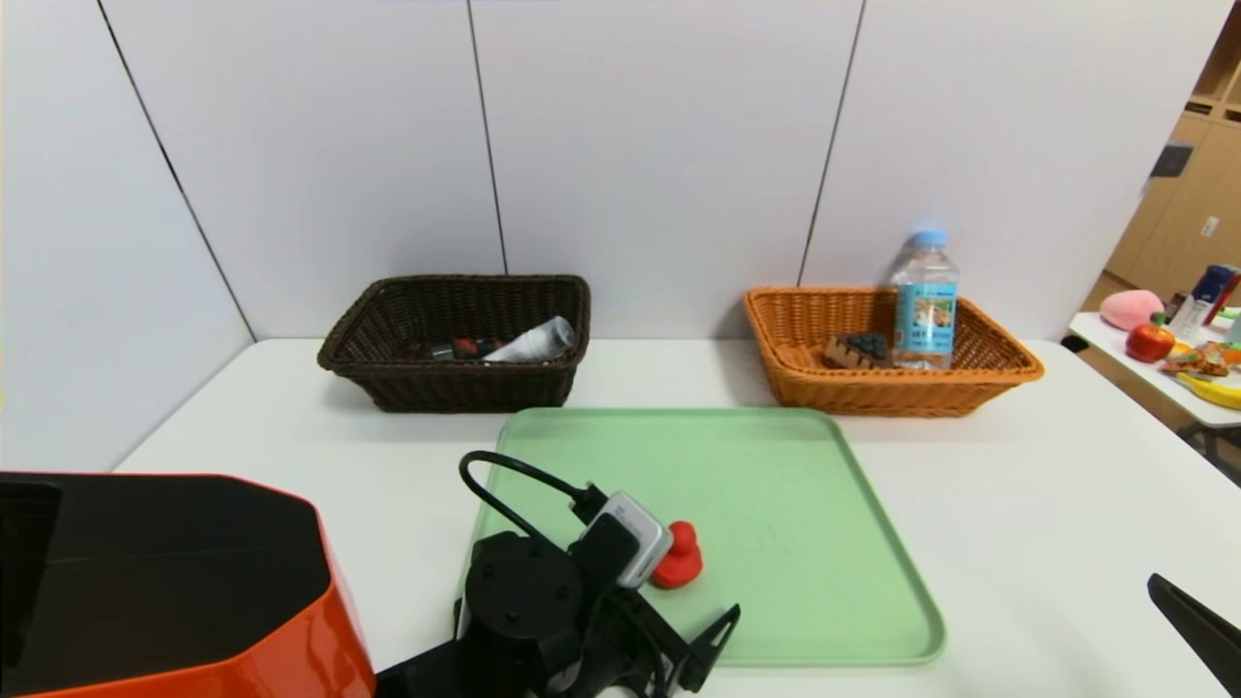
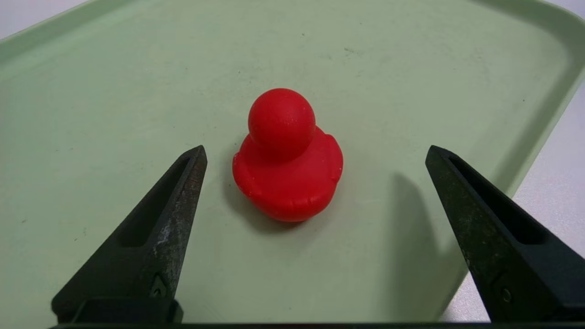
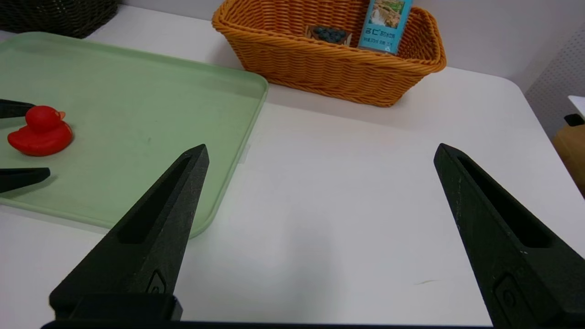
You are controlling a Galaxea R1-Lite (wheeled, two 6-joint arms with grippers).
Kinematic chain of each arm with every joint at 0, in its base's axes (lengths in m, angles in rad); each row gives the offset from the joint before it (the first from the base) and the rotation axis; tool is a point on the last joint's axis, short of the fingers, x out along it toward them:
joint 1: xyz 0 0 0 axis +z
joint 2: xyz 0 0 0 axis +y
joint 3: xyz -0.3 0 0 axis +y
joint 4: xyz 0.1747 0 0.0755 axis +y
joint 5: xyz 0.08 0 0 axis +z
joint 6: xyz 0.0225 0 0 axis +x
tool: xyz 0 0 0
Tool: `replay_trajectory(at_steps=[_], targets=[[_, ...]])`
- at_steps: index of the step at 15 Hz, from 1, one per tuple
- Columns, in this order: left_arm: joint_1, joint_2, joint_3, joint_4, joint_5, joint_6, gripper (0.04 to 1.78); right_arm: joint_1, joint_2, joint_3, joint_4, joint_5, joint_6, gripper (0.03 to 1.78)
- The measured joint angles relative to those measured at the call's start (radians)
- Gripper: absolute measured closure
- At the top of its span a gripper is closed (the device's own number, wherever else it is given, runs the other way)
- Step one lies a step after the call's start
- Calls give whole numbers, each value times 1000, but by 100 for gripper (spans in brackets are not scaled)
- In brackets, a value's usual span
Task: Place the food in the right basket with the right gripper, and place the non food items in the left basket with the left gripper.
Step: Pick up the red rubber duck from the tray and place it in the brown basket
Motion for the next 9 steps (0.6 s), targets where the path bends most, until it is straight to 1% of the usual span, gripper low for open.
replay_trajectory(at_steps=[2,3,9], targets=[[13,27,-1,-53,0,5,13,0,-32,-17,60,0,8,11],[20,36,-4,-57,0,8,13,0,-47,-25,83,1,18,11],[47,52,-19,-63,0,23,13,4,-74,-39,87,1,20,11]])
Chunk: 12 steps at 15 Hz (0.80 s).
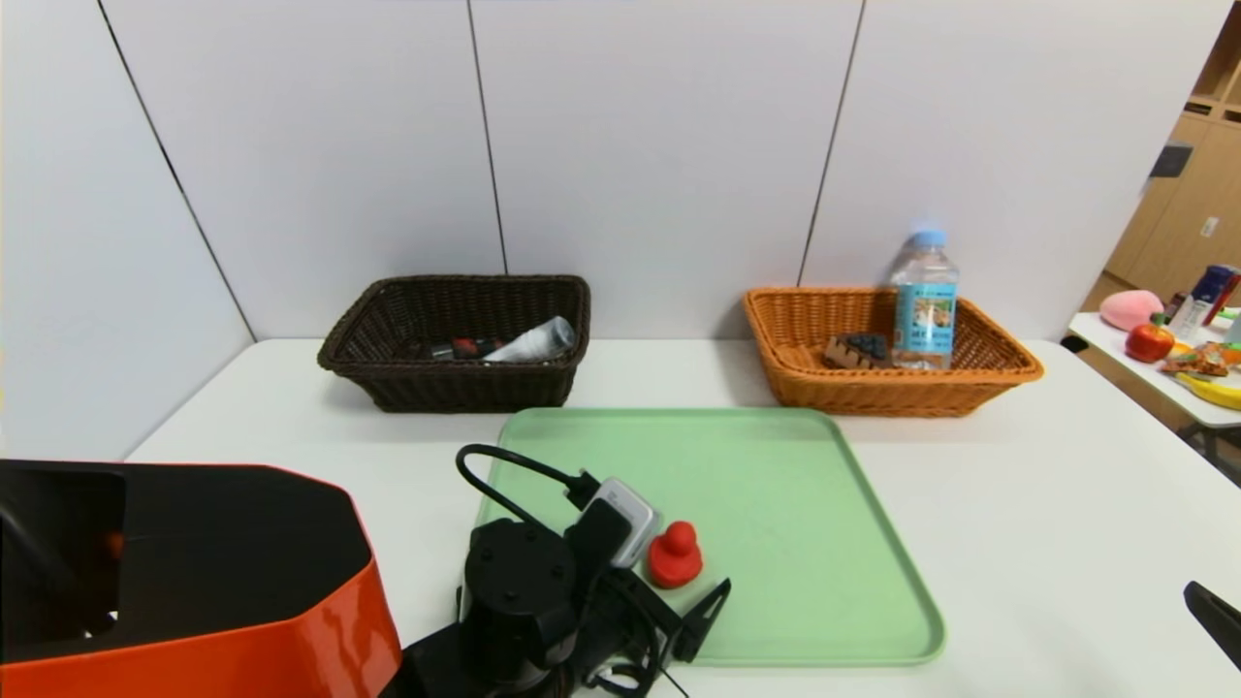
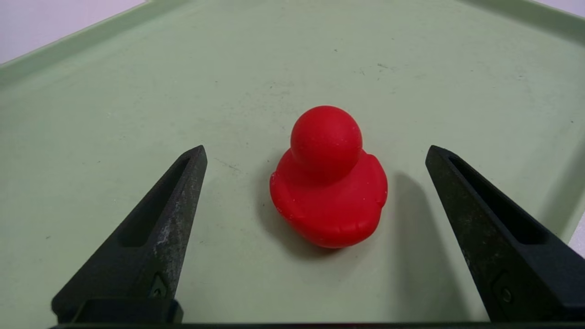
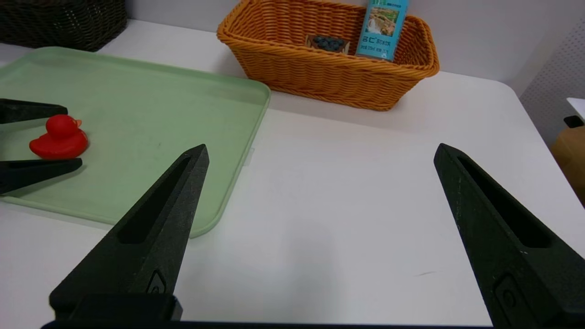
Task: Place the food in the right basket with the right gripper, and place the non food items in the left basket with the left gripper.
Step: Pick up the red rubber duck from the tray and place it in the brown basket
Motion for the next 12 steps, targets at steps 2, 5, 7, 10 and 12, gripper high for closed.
replay_trajectory(at_steps=[2,5,7,10,12], targets=[[7,3,-3,-10,0,27,13,0,-1,0,0,0,0,11],[11,3,-8,-11,1,29,53,0,-3,0,0,-1,0,11],[10,2,-10,-20,0,29,80,0,-4,-1,0,-2,0,11],[10,-1,-8,-33,-1,28,116,0,-4,-1,0,-1,0,11],[9,-4,-5,-35,-1,28,157,1,-1,-17,0,1,0,11]])
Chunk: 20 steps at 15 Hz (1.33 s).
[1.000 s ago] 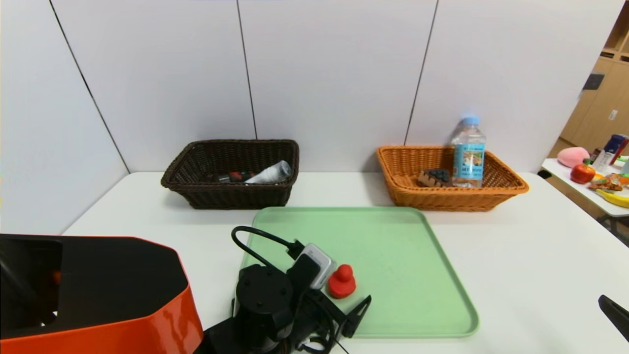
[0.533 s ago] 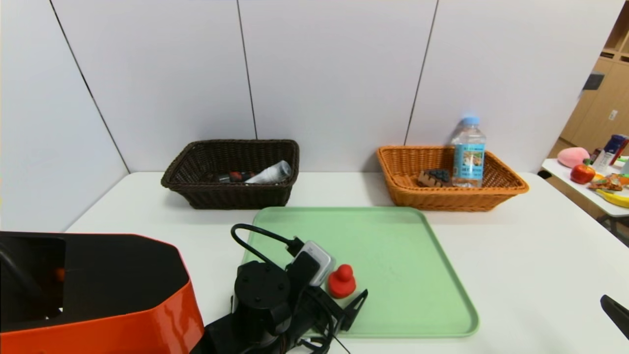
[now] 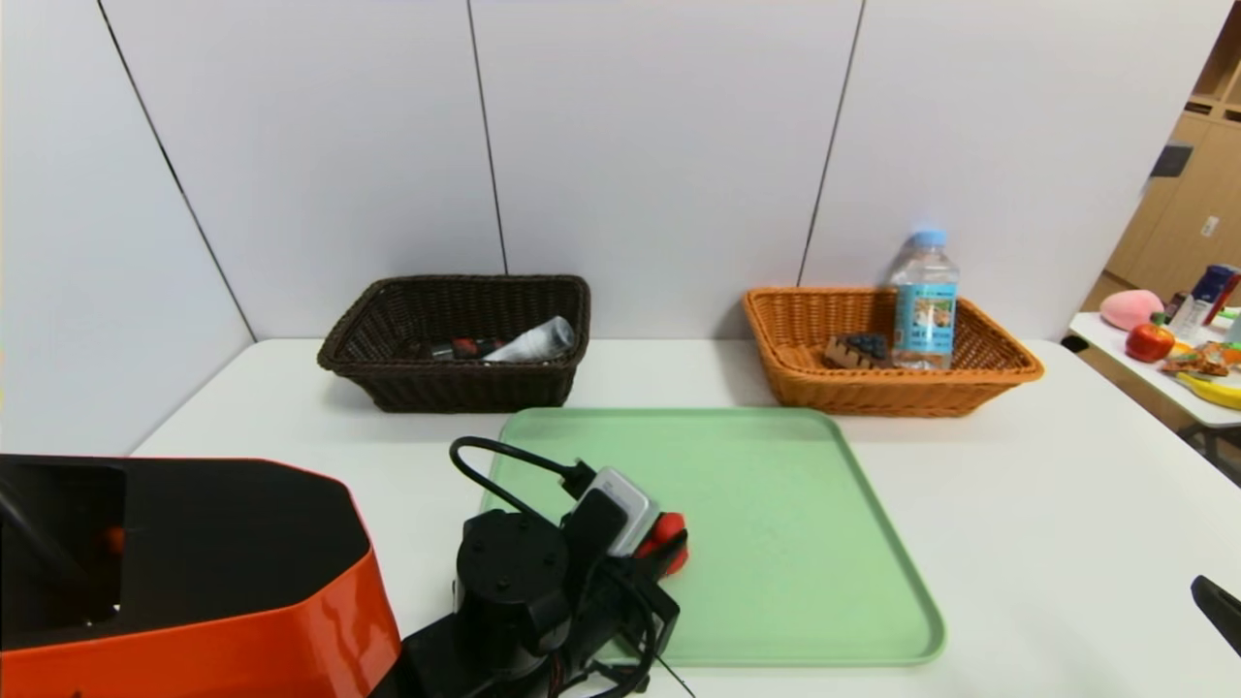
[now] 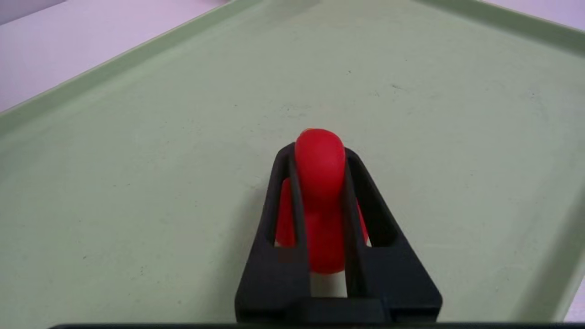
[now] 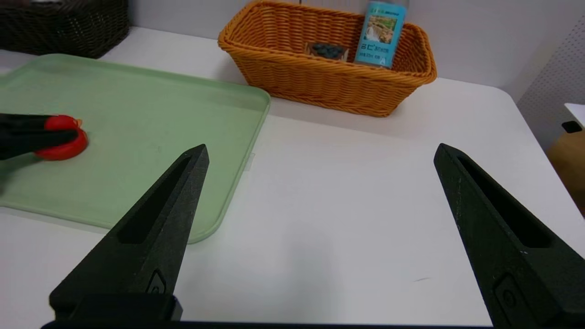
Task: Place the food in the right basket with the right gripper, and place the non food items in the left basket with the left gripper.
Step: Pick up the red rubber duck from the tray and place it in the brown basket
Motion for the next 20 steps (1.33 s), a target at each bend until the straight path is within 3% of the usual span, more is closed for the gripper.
replay_trajectory(at_steps=[5,9,15,17,20], targets=[[0,-20,2,3,1,3,157,1,40,-40,-5,33,0,11],[6,-87,-3,42,0,7,157,1,157,-146,-27,40,10,11],[44,-263,-77,205,-1,10,157,2,399,-229,-237,41,7,11],[100,-336,-149,302,-6,15,157,3,454,-253,-242,41,6,11],[299,-420,-278,461,-70,23,157,4,533,-312,-250,41,5,11]])
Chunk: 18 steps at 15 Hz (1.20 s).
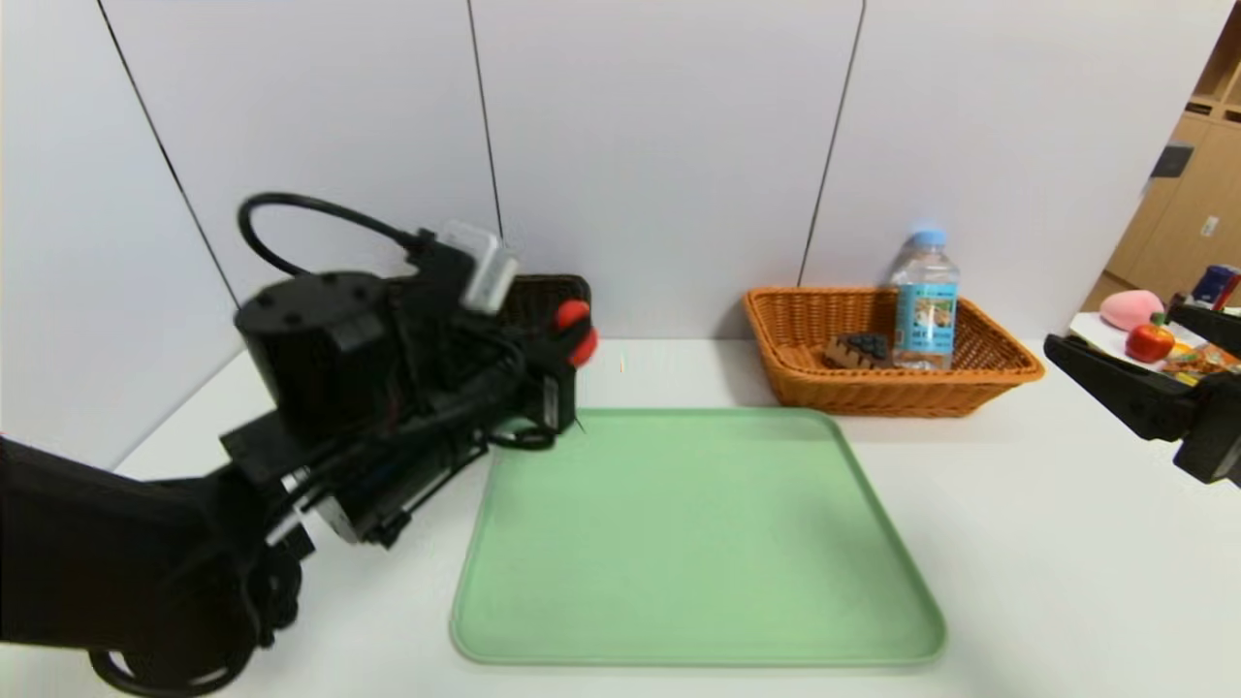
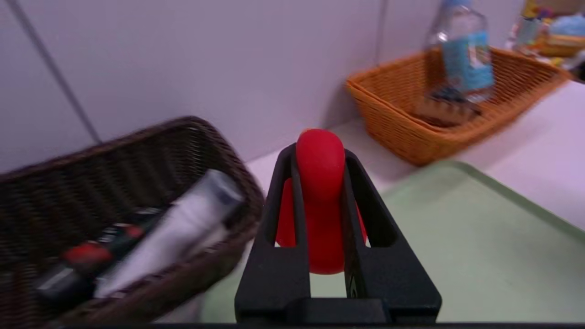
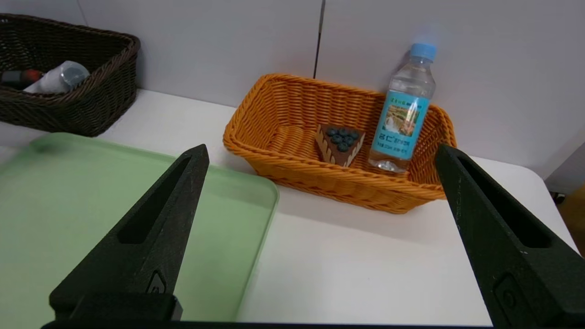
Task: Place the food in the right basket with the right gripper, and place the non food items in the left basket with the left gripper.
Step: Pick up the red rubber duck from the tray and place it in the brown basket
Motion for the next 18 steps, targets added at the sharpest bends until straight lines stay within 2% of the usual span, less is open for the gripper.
replay_trajectory(at_steps=[4,6,8,11,15,18], targets=[[276,-26,-171,184,-115,32,157,1,123,-32,-116,0,-4,11],[379,17,-237,217,-166,70,157,2,183,-35,-169,0,-4,11],[434,80,-297,231,-178,137,157,1,219,-37,-174,0,-4,11],[456,139,-338,327,-178,174,157,2,248,-38,-176,0,-5,11],[459,163,-341,329,-176,170,102,2,260,-35,-177,0,-3,11],[460,170,-339,284,-176,169,73,1,263,-35,-179,0,-3,11]])
